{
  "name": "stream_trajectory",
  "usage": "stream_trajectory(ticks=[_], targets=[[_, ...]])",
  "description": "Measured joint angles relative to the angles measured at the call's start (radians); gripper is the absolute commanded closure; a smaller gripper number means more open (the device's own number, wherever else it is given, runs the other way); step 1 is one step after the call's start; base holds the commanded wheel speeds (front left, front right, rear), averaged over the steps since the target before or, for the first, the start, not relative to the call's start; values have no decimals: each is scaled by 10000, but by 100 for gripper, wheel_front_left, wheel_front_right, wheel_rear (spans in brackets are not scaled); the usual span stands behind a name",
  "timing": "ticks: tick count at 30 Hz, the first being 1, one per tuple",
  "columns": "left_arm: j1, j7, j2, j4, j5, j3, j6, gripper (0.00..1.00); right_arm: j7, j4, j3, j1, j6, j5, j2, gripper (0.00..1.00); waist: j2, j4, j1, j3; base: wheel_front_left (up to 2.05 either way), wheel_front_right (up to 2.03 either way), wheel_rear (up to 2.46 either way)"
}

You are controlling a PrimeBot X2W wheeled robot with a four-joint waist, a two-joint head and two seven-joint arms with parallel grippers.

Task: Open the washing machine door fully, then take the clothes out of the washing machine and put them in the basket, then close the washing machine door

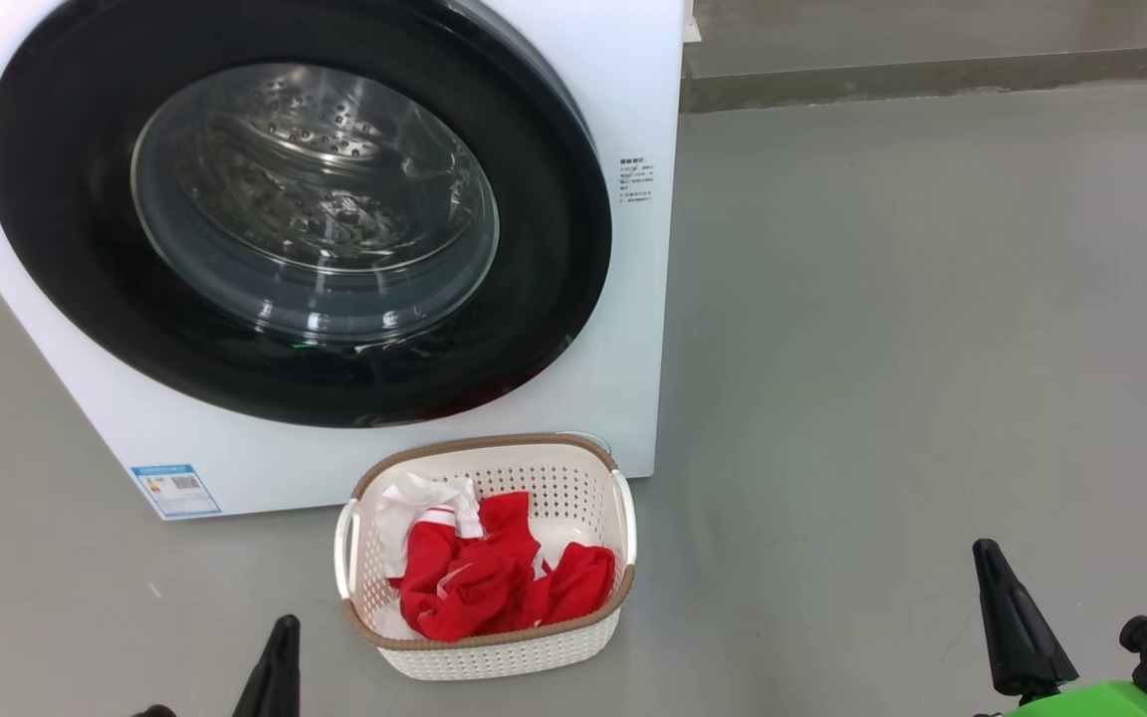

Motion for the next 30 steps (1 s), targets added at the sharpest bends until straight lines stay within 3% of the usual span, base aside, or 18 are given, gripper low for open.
stream_trajectory(ticks=[30], targets=[[-424, 815, 4, 314, -3382, 245, -13, 100, 794, 410, -102, -586, -2, 3235, -58, 100, 0, 147, 0, 195, 0, 0, 0]])
